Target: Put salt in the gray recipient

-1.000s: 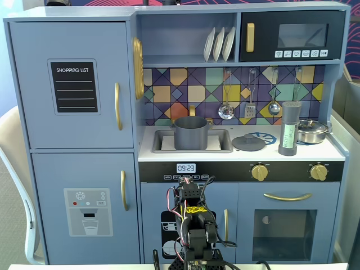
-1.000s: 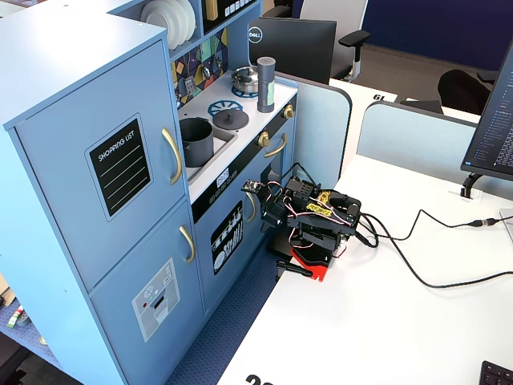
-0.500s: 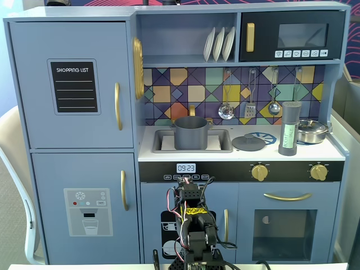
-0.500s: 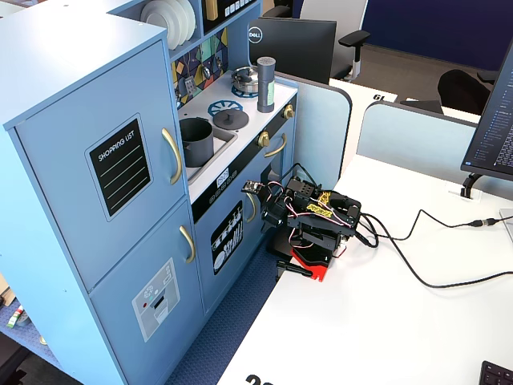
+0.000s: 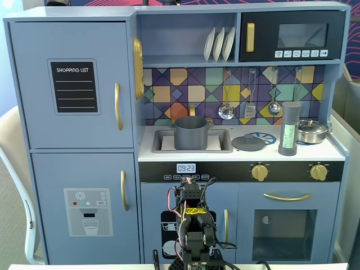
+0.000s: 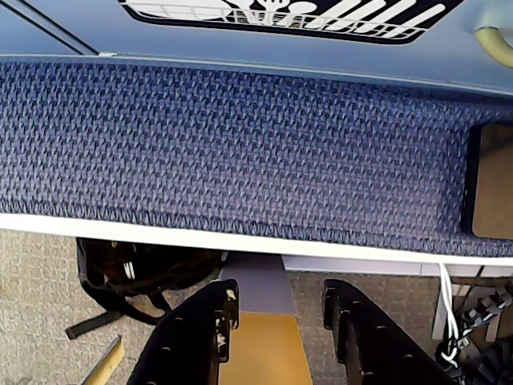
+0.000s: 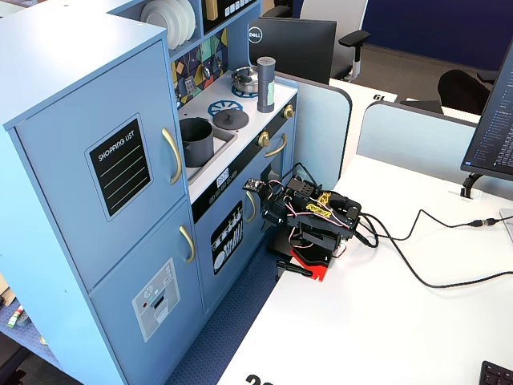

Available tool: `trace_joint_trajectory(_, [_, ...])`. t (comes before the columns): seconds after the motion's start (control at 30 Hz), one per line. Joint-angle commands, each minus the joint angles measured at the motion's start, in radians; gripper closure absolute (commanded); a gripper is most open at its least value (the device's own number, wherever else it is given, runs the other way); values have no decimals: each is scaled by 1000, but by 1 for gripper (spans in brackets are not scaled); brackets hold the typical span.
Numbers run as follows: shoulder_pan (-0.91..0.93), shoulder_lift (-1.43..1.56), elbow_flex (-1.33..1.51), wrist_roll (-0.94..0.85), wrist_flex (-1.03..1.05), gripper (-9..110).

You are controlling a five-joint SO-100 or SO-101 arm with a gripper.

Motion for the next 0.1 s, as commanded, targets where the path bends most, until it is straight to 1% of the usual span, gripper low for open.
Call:
trace_joint_trajectory(0.0, [12, 6, 0, -11, 5, 95])
trace_joint_trajectory(0.07, [12, 6, 0, -11, 5, 95])
